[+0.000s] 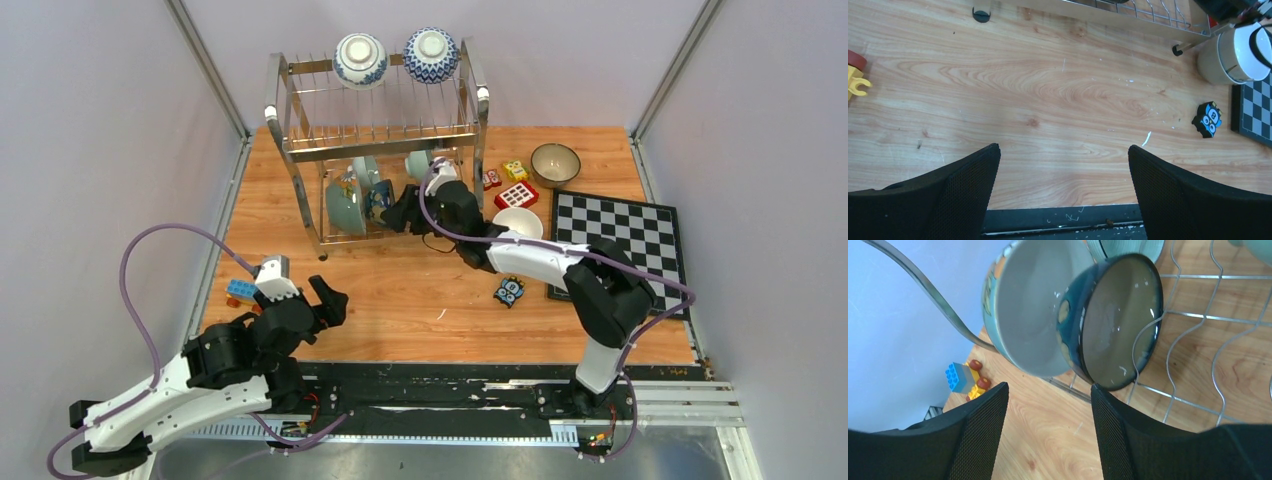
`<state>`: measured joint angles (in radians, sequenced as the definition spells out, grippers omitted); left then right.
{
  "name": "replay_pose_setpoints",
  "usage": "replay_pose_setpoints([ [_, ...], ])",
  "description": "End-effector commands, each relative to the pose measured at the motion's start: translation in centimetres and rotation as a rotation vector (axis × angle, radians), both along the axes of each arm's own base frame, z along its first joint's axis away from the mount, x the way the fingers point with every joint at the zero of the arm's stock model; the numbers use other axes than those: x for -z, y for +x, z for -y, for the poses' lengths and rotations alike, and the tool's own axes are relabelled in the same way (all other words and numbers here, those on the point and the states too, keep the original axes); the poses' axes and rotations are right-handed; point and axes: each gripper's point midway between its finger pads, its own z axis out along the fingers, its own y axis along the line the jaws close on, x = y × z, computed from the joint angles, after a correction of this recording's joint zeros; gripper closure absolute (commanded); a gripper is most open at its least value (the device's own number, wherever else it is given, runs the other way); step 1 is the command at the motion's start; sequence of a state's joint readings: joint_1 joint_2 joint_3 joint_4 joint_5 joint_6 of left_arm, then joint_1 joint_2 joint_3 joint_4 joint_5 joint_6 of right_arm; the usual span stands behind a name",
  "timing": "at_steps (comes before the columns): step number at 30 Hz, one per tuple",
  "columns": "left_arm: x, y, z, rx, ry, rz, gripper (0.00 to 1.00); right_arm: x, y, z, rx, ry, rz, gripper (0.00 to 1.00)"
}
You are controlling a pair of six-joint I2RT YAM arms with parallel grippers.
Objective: Unload the bowls from the dish rack
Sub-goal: Pick up the bowl from the dish rack.
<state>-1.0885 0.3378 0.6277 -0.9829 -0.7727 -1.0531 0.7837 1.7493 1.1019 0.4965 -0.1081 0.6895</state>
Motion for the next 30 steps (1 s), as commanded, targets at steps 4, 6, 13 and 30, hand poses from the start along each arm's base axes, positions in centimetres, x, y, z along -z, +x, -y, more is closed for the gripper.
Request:
replay_pose_setpoints([
  [4,0.7,0.2,0.1,-0.011,0.02,-0.015,0.0,-1.4,3.1,-0.6,0.03,0.058,0.041,0.35],
  [6,0.8,0.2,0.1,-0.009,0.028,-0.016,0.0,-1.1,3.7,-0.8,0.029,0.044,0.056,0.36],
  [13,1.2,0.2,0.5,0.006,0.048,-0.025,0.0,-0.6,4.8,-1.5,0.022,0.05,0.15,0.37],
  [30,1.5,0.1,0.7,0.02,0.063,-0.04,0.0,-0.4,4.8,-2.6,-0.108,0.131,0.266,0.49],
])
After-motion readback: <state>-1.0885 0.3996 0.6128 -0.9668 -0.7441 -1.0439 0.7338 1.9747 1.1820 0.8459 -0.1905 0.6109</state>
